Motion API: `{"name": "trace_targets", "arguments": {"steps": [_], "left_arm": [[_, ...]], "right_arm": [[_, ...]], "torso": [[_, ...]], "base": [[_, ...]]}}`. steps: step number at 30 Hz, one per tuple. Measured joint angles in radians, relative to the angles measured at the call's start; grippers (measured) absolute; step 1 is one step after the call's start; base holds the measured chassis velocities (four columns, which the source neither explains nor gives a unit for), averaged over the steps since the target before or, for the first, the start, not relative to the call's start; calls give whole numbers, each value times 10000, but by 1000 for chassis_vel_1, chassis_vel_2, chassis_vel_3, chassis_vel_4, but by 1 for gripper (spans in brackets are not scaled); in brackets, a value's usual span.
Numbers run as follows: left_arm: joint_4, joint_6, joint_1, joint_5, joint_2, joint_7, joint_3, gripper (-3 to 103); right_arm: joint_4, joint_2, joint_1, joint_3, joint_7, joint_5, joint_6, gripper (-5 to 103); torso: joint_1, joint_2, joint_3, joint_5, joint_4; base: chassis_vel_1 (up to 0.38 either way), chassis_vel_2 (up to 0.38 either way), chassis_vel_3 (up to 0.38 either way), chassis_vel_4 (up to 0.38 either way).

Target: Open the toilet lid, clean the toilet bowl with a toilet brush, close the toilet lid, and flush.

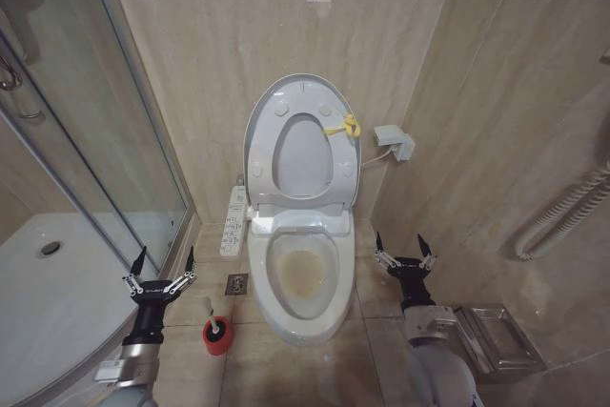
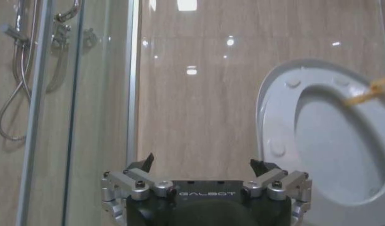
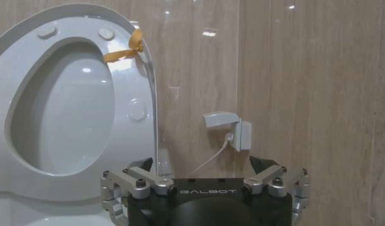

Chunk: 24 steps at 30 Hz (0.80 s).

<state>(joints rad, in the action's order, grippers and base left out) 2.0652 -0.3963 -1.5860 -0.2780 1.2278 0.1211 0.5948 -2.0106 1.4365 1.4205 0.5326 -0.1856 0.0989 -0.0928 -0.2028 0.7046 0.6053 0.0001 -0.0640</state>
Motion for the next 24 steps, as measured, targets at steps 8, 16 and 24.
{"name": "trace_targets", "arguments": {"steps": [8,16,24], "left_arm": [[1099,855,-780,-40,154,119,221,100],[859,971,-1142,83,416,-547,447,100],[410,1292,-893,209,510,-193,327,100]], "right_arm": [[0,0,0,0,0,0,0,100],[0,1,0,0,0,0,0,100],[0,0,0,0,0,0,0,100]], "torso": [[-1,-1,0,-1,-1],[-1,-1,0,-2,0],[-1,-1,1,-2,-1]], "base": [[0,0,0,0],[0,0,0,0],[0,0,0,0]]}}
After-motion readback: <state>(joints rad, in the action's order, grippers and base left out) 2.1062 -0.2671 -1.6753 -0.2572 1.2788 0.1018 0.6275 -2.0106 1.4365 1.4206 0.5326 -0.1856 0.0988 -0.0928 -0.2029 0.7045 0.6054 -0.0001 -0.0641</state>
